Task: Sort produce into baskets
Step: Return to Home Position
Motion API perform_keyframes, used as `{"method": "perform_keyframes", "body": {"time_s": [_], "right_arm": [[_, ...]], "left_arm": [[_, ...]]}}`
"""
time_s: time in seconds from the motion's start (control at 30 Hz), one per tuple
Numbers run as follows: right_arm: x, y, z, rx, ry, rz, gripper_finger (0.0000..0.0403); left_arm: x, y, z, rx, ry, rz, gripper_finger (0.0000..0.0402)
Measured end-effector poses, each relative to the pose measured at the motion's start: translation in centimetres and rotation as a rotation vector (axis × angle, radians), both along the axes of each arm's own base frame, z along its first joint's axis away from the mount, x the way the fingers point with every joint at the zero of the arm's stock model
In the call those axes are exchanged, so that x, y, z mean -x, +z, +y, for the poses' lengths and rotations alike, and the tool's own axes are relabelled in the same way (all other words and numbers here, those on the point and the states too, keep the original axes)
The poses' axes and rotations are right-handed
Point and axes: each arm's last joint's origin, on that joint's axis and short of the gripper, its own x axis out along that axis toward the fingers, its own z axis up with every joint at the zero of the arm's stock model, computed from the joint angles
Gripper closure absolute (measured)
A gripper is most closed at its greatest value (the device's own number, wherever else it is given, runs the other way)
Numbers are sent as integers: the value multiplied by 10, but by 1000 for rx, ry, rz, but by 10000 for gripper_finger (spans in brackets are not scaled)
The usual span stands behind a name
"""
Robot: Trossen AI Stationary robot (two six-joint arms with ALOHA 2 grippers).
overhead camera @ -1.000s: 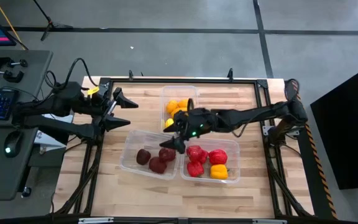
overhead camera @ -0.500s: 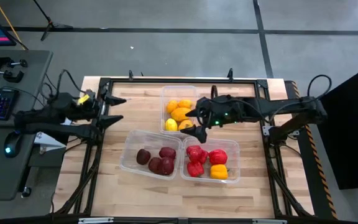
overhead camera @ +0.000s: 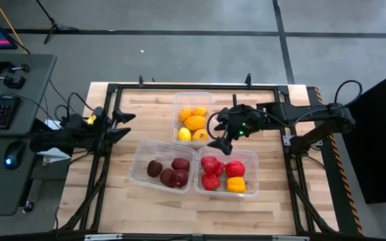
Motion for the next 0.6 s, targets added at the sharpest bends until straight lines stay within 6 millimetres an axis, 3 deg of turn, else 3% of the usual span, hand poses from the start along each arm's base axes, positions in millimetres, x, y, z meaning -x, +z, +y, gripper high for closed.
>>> {"method": "perform_keyframes", "body": {"time_s": [0.13, 0.33, 0.6], "right_arm": [[2, -2, 3, -49, 98, 33, 18], [20, 8, 1, -62, 48, 42, 18], [77, 44, 12, 32, -70, -94, 18]], "left_arm": [[-4, -8, 0, 18, 13, 23, 46], [-12, -31, 0, 93, -10, 74, 46], [-18, -48, 1, 125, 2, 72, 46]]}}
